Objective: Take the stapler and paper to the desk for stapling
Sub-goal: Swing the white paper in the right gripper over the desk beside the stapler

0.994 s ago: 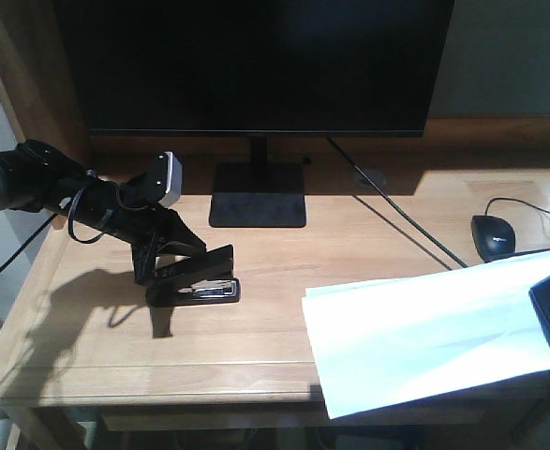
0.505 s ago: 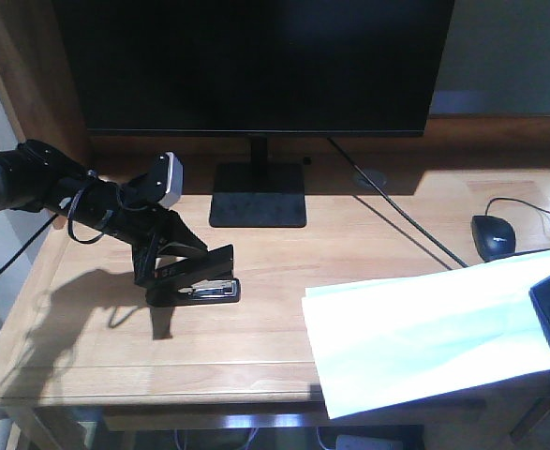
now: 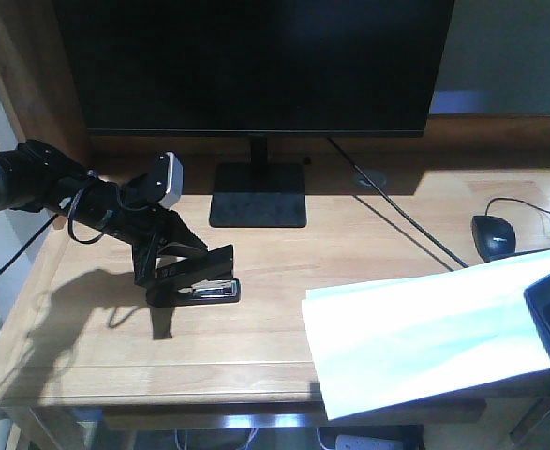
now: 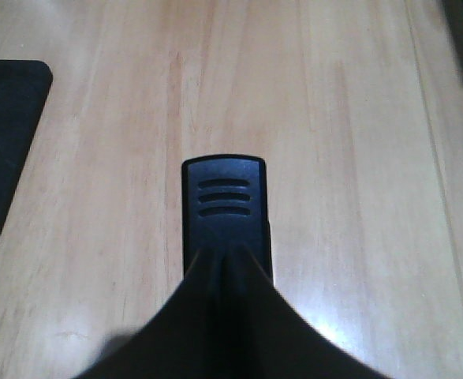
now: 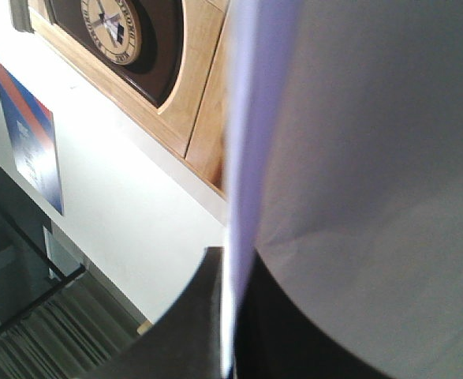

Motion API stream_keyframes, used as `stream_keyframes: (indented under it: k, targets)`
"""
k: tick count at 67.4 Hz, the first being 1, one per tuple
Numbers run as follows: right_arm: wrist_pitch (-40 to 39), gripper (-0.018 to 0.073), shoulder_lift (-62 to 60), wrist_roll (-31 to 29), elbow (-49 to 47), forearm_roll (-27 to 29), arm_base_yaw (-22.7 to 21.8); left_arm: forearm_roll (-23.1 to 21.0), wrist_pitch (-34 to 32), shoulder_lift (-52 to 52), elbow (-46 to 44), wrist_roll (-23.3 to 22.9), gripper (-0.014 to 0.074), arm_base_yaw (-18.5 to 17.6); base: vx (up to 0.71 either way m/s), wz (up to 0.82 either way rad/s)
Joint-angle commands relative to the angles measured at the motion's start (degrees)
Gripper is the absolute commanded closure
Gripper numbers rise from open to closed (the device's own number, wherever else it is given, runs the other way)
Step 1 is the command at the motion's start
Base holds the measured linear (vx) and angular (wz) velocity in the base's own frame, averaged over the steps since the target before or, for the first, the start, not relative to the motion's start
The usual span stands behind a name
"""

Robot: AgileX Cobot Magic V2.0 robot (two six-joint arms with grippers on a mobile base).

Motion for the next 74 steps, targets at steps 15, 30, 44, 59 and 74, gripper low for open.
stream_keyframes:
  k: [15, 30, 44, 59, 74]
  targets:
    - [-1.33, 0.0564, 0.24, 3.91, -0.22, -15.5, -0.05, -2.93, 1.61, -3.76, -1.26, -0.57, 0.0603, -0.08, 0.0, 0.0]
    - [8.92, 0.0564, 2.78, 15.09, -8.29, -43.39, -0.05, -2.93, 1.6, -3.76, -1.26, -0.57, 0.0604, -0.08, 0.0, 0.0]
    - [11.87, 0.0564, 9.55, 28.73, -18.31, -67.85, -0.05, -2.93, 1.6, -3.76, -1.26, -0.57, 0.0603, -0.08, 0.0, 0.0]
    - [11.87, 0.0564, 19.05, 35.63, -26.32, -83.33, -0.05, -2.93, 1.6, -3.76, -1.26, -0.57, 0.0603, -0.08, 0.0, 0.0]
    - [14.31, 0.0564, 26.92, 36.08, -31.77, -85.03, -0.05, -2.93, 1.6, -3.76, -1.26, -0.57, 0.0603, -0.08, 0.0, 0.0]
